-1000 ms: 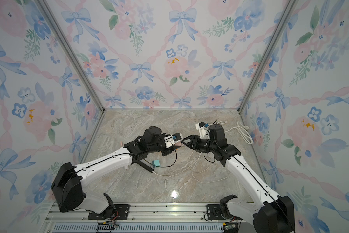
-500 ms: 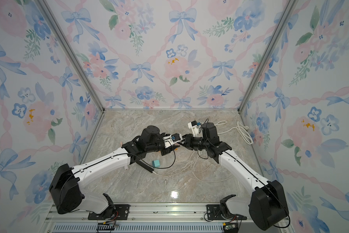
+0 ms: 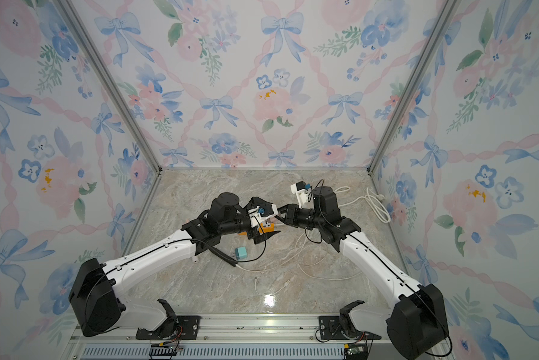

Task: Charge the electric toothbrush
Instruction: Pick up the plug from the center of the board, then insert the plug into the socket.

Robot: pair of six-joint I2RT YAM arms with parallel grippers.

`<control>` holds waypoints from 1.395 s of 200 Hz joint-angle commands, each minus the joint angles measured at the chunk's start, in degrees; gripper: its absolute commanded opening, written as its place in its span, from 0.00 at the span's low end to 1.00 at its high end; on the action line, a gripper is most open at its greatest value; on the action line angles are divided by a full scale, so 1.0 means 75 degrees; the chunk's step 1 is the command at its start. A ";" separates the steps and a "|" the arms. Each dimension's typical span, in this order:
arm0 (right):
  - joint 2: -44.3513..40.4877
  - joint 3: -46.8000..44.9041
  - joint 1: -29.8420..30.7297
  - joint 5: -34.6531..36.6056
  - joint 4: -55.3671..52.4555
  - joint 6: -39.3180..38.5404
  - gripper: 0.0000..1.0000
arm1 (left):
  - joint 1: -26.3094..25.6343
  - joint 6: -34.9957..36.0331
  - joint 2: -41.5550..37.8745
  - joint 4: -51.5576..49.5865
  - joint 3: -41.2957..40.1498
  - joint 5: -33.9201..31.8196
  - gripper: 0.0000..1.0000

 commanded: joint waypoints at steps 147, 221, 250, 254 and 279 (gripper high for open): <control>0.4593 0.5013 0.1548 0.3323 -0.4831 -1.0984 0.14 | 0.4161 -0.4801 -0.2331 0.0184 -0.1850 -0.0562 0.98; 0.6202 0.6338 0.0722 0.1343 -0.6023 -1.3659 0.08 | 0.4215 -0.4373 -0.2684 0.0203 -0.2232 -0.0338 0.98; 0.6797 0.6846 0.0592 0.1263 -0.6304 -1.3553 0.09 | 0.4215 -0.4325 -0.2714 0.0203 -0.2250 -0.0399 0.98; 0.6853 0.6864 0.0580 0.1263 -0.6307 -1.3532 0.09 | 0.4215 -0.4325 -0.2711 0.0199 -0.2252 -0.0393 0.98; 0.7131 0.7026 0.0567 0.1226 -0.6435 -1.3346 0.09 | 0.4225 -0.4305 -0.2674 0.0202 -0.2249 -0.0410 0.98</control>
